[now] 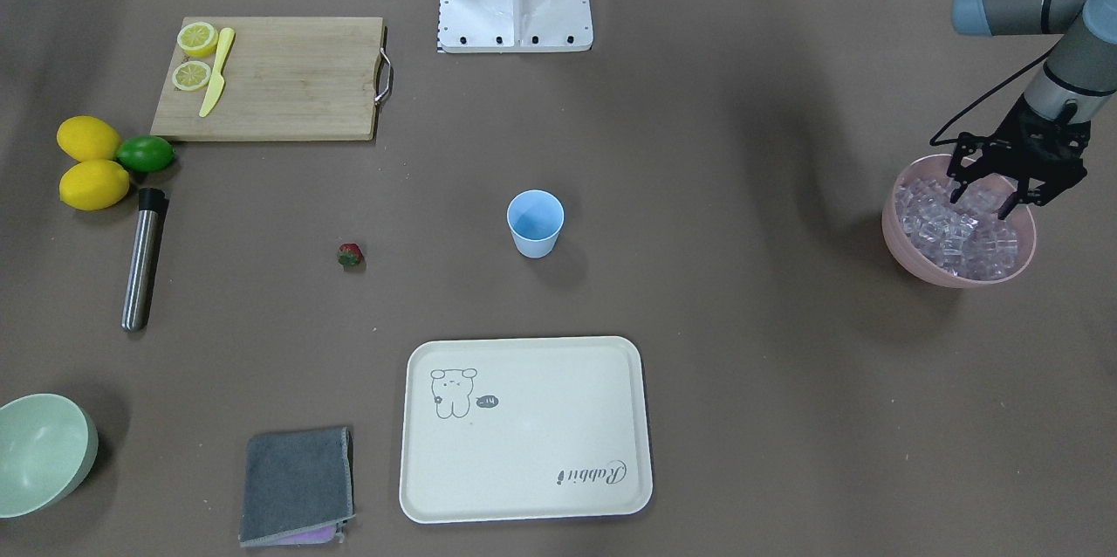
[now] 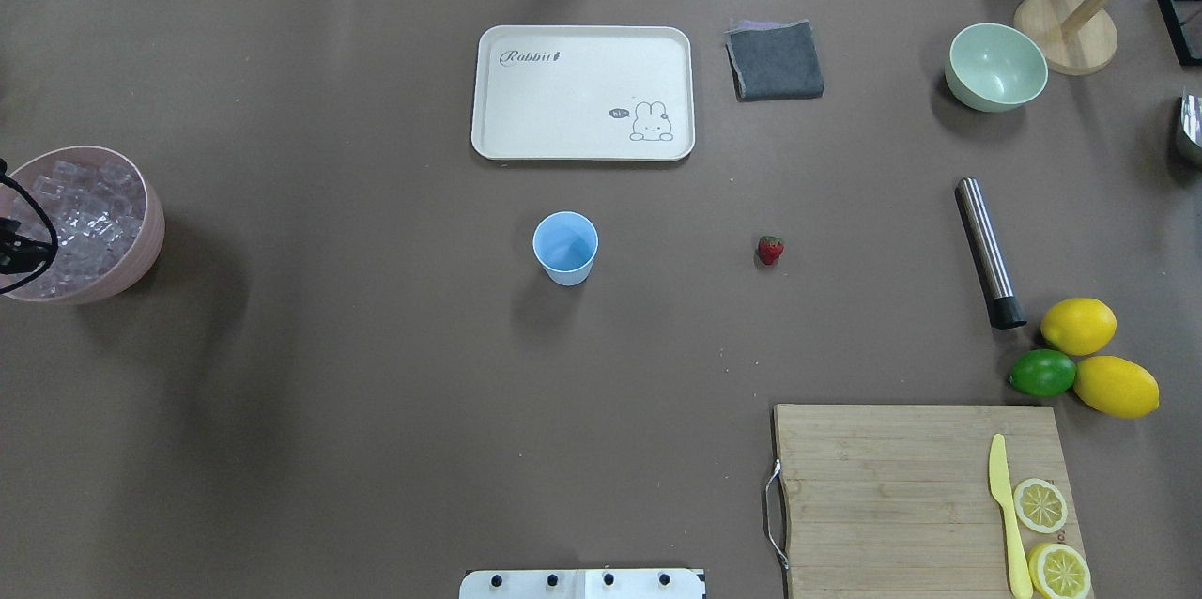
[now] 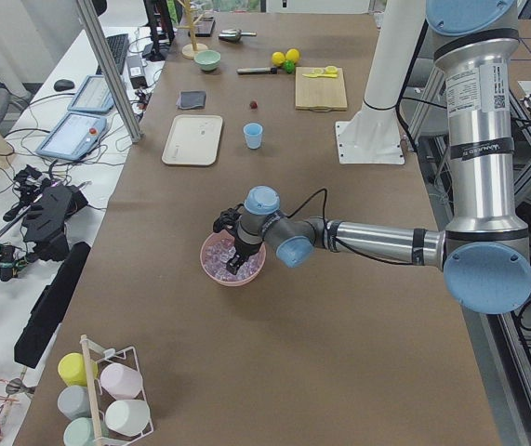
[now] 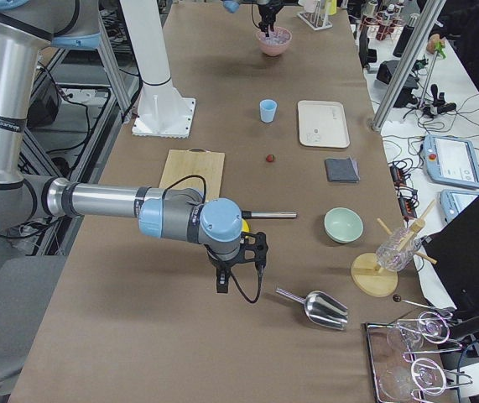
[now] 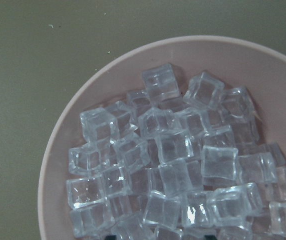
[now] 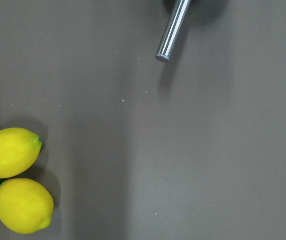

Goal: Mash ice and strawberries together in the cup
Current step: 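Lower the left gripper into the pink bowl and grasp an ice cube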

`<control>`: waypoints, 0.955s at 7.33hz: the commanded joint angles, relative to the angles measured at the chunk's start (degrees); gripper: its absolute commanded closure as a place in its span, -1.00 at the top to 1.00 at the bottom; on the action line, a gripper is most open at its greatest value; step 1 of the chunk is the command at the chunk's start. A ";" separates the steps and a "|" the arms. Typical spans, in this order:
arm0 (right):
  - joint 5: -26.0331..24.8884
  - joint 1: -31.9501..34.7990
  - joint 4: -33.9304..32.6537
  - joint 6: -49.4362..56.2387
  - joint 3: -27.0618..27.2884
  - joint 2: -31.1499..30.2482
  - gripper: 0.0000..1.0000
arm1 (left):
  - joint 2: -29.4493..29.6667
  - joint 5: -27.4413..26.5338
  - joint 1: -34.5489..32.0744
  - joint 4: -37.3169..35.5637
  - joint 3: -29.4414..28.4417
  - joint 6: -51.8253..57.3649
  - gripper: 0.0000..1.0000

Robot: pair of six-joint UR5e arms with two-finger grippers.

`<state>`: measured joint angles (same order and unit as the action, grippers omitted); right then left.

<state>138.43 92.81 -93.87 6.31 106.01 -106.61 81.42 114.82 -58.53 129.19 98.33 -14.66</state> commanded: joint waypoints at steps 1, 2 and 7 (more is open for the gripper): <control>0.00 0.00 0.00 0.02 -0.36 0.00 1.00 | -0.03 -0.12 0.08 0.01 -0.06 -0.02 0.26; 0.44 0.00 0.00 -0.07 -0.36 0.09 1.00 | -0.03 -0.12 0.08 0.01 -0.24 -0.02 0.27; 2.29 0.35 0.00 -0.07 -0.19 0.00 1.00 | 0.06 -0.21 0.34 0.01 -0.42 -0.02 0.05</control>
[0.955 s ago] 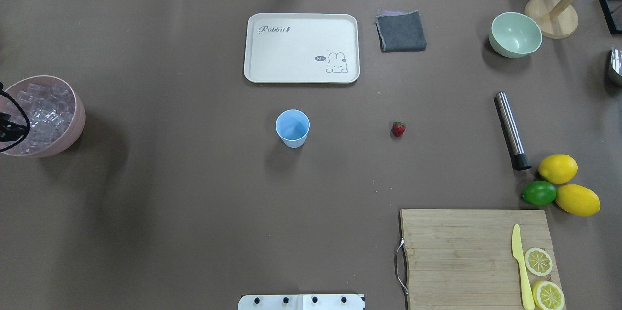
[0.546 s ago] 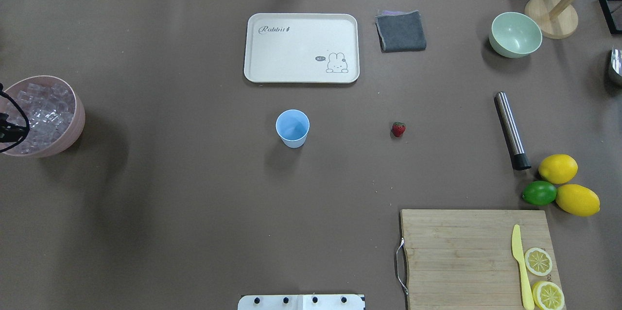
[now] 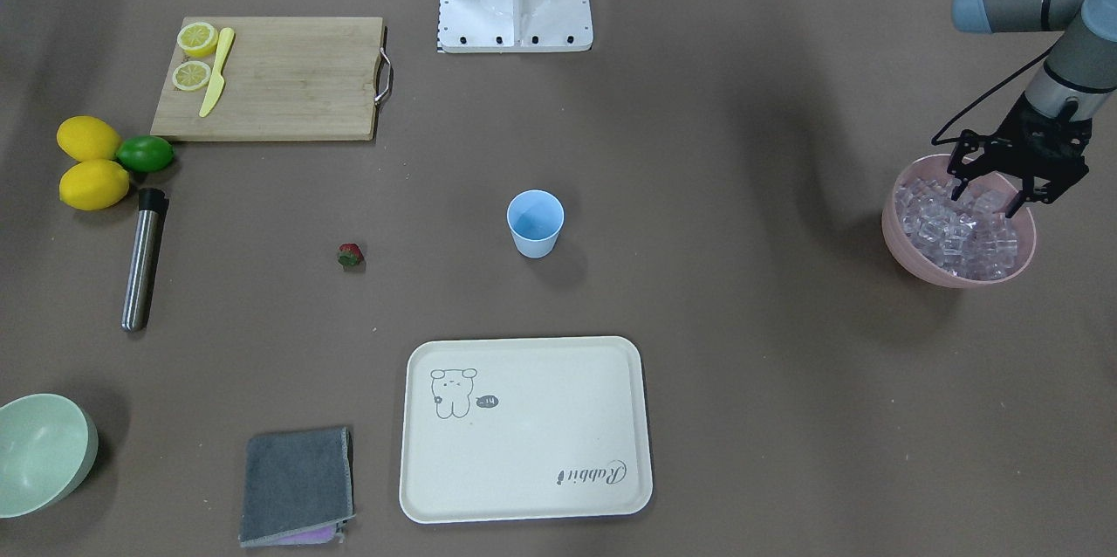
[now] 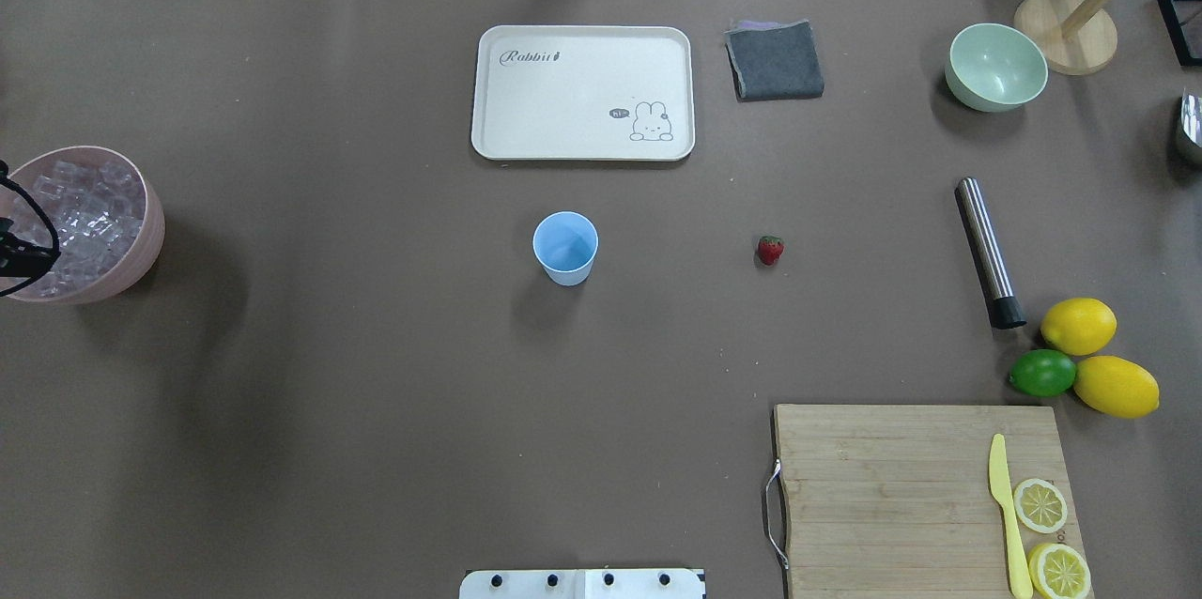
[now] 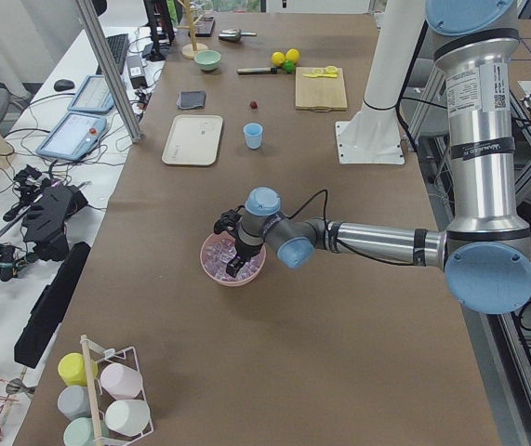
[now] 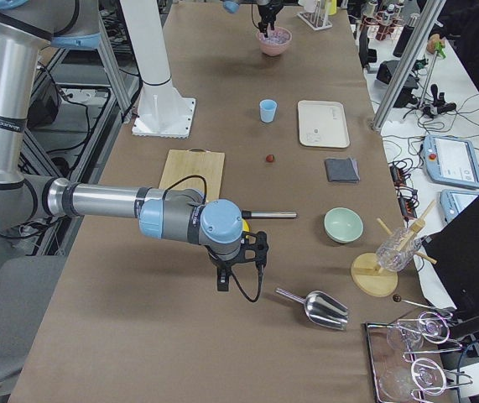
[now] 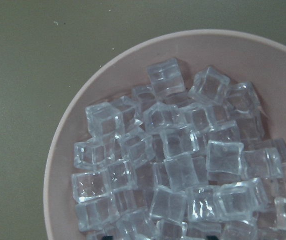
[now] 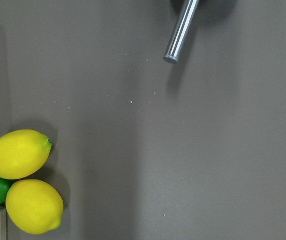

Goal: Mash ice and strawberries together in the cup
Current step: 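Lower the left gripper into the pink bowl and grasp an ice cube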

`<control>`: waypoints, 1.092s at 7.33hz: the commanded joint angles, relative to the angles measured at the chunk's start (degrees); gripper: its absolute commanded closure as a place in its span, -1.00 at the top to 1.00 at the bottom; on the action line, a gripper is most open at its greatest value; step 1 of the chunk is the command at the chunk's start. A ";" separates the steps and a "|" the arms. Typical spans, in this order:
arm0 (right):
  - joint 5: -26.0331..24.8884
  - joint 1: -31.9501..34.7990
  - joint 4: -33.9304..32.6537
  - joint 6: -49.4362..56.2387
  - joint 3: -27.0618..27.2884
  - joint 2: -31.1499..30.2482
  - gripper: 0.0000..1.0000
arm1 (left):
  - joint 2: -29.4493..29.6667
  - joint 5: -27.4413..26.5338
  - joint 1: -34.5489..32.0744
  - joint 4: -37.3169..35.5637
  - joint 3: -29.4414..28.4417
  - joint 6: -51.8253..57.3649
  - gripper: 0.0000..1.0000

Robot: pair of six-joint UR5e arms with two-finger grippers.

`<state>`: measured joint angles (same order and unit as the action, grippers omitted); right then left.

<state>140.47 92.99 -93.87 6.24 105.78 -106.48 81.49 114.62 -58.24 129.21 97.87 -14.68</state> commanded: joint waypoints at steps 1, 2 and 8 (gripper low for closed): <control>0.33 0.61 -0.09 0.00 0.30 -0.22 1.00 | -0.02 -0.10 0.06 -0.01 0.04 -0.09 -0.45; 1.11 1.31 -0.17 0.00 0.39 -0.22 1.00 | 0.07 -0.19 0.06 -0.10 0.39 -2.26 -0.99; 1.21 2.81 -0.53 -0.18 0.04 0.39 1.00 | 2.70 2.00 -0.47 -6.66 3.98 -2.28 -1.00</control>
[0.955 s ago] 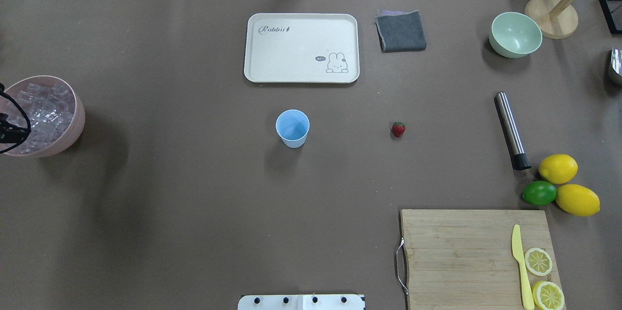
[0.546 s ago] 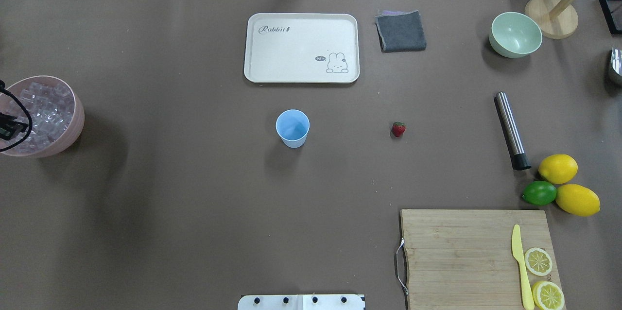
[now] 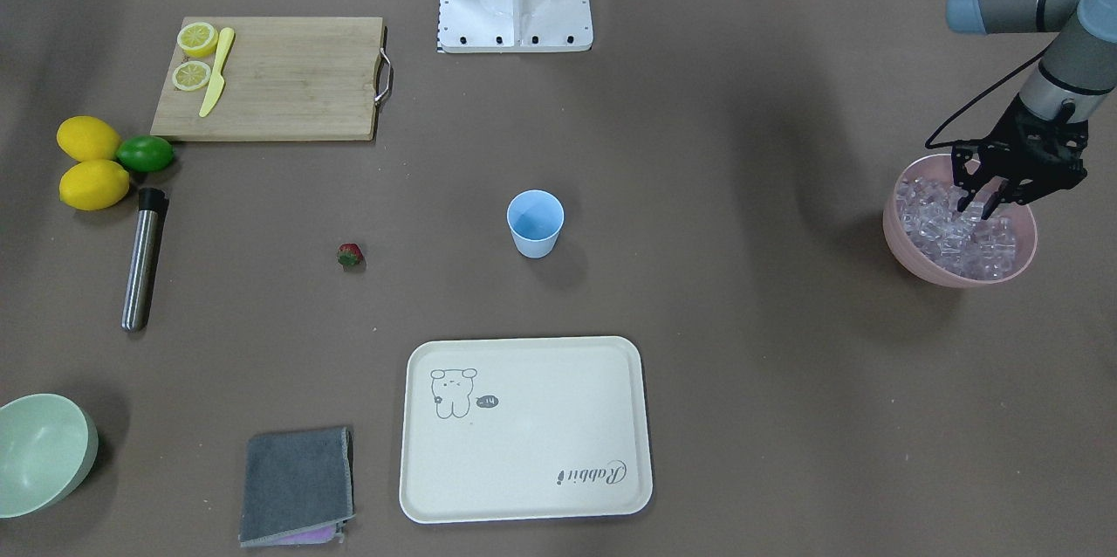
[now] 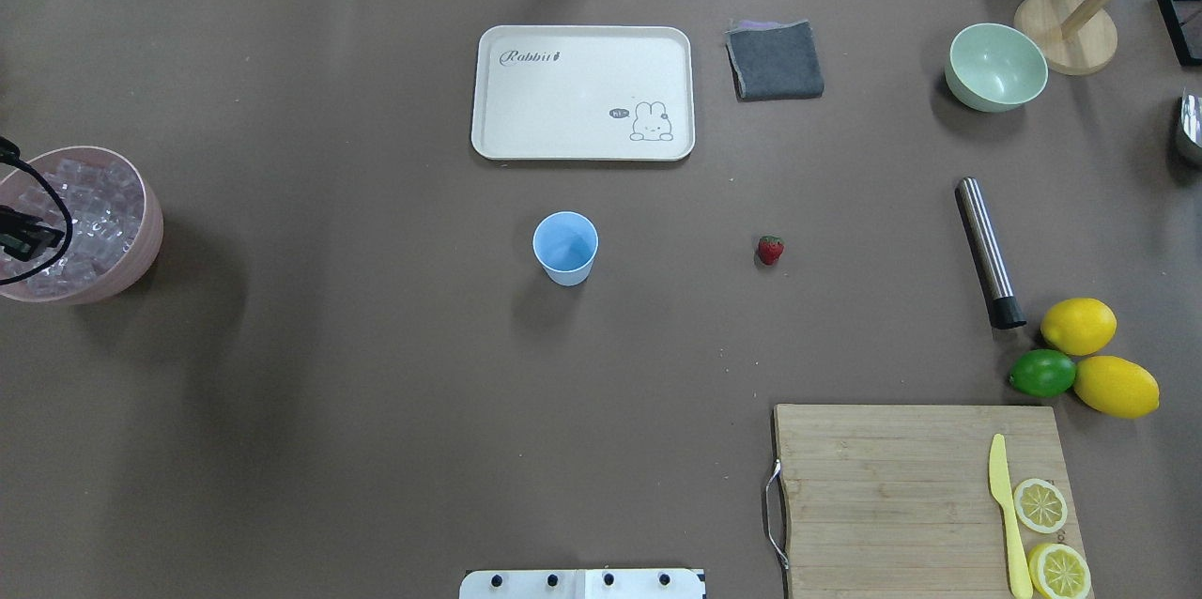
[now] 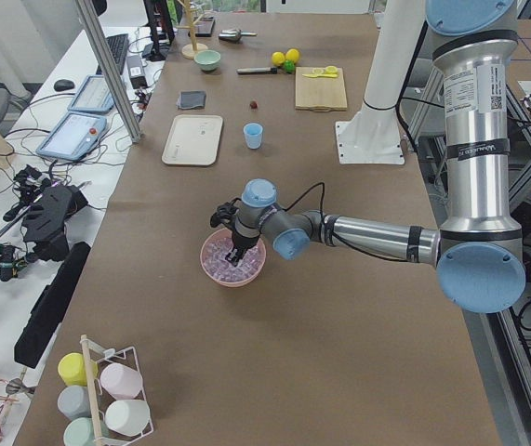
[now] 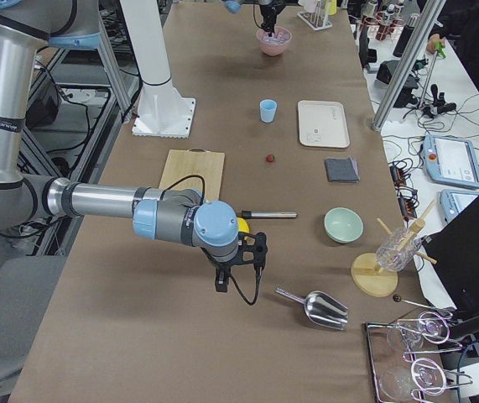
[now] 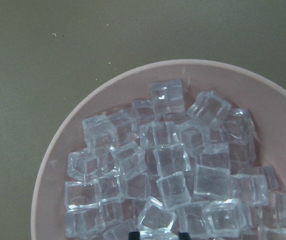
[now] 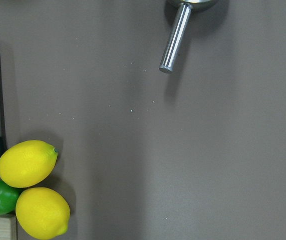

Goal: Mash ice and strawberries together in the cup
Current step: 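Carry the ice cube with the left gripper over the light-blue cup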

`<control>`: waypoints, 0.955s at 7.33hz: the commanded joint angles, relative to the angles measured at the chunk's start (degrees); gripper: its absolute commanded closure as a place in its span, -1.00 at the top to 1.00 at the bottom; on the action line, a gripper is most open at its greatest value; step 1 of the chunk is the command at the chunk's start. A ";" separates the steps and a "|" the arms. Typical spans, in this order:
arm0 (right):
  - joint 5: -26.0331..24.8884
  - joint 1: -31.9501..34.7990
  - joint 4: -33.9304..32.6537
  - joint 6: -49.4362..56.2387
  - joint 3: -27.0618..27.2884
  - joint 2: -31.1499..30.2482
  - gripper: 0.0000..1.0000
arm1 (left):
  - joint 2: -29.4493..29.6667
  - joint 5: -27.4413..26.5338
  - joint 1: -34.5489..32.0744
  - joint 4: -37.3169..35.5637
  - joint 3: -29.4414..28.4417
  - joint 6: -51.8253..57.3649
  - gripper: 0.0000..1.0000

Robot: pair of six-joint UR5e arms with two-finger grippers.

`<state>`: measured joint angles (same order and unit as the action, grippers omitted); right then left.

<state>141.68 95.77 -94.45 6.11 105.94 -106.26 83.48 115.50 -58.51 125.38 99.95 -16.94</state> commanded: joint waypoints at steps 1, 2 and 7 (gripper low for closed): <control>0.00 0.03 0.23 -0.13 -0.03 0.27 1.00 | 2.11 4.44 -1.77 -7.73 5.31 -0.02 -1.00; 0.00 0.03 0.41 -0.13 0.23 0.35 1.00 | 5.95 7.95 -4.39 -12.74 7.08 -0.11 -1.00; -0.17 -0.05 0.58 0.13 0.67 0.62 1.00 | 31.85 5.03 9.16 -26.03 6.93 -27.30 -1.00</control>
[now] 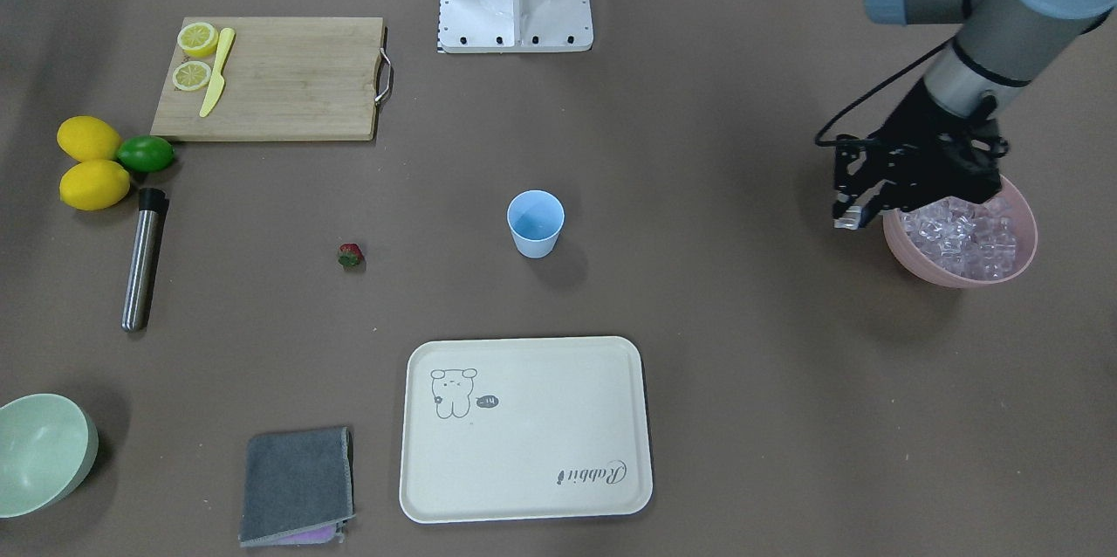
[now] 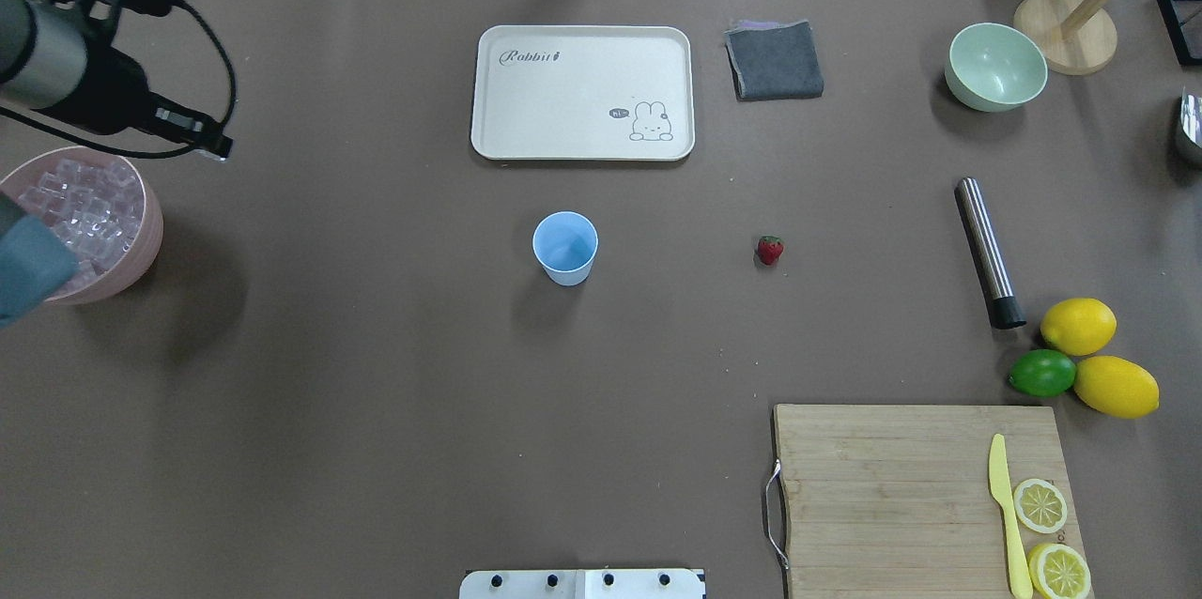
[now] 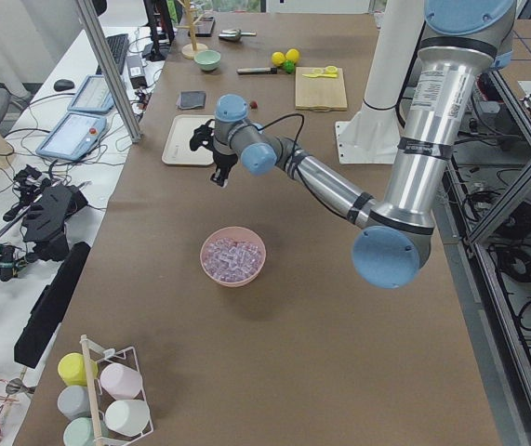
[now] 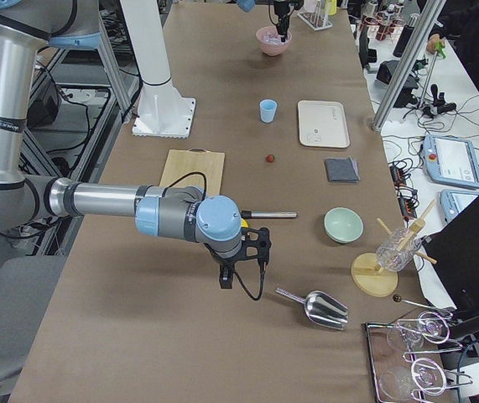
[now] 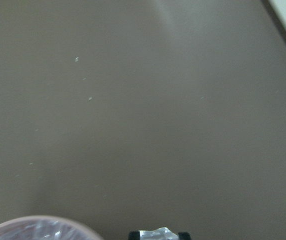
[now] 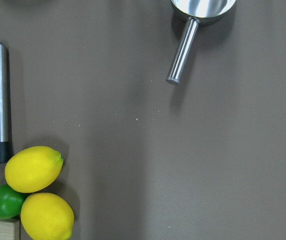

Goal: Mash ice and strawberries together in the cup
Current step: 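Carry the ice cube with the left gripper over the light-blue cup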

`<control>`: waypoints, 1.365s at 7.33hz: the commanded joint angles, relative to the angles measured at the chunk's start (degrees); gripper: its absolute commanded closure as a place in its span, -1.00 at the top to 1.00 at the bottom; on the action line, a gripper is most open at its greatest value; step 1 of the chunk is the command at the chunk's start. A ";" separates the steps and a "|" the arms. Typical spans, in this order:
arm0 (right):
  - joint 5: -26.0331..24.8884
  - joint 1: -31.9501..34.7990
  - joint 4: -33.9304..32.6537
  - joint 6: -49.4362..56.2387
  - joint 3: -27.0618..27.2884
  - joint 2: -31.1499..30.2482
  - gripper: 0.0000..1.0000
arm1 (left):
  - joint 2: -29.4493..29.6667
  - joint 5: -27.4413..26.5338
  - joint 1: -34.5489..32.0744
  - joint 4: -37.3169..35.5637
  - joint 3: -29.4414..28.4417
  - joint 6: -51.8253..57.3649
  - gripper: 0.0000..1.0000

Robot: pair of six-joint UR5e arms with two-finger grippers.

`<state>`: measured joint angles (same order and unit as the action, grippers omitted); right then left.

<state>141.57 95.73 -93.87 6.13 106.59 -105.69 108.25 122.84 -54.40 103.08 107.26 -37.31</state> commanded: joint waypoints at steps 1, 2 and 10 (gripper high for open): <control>-0.07 -0.01 0.09 0.19 0.02 0.05 1.00 | 12.98 -5.91 9.62 -8.73 -0.47 -10.03 -1.00; -0.07 -0.01 0.09 0.19 -0.06 0.05 1.00 | 16.69 -8.04 13.32 -10.17 -1.16 -13.37 -1.00; 0.02 0.07 0.09 0.28 0.02 -0.13 1.00 | 26.31 -16.39 21.96 -2.01 -15.06 -19.81 0.44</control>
<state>141.58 95.80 -93.80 6.42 106.61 -105.80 134.49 107.48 -32.87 99.96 92.97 -57.02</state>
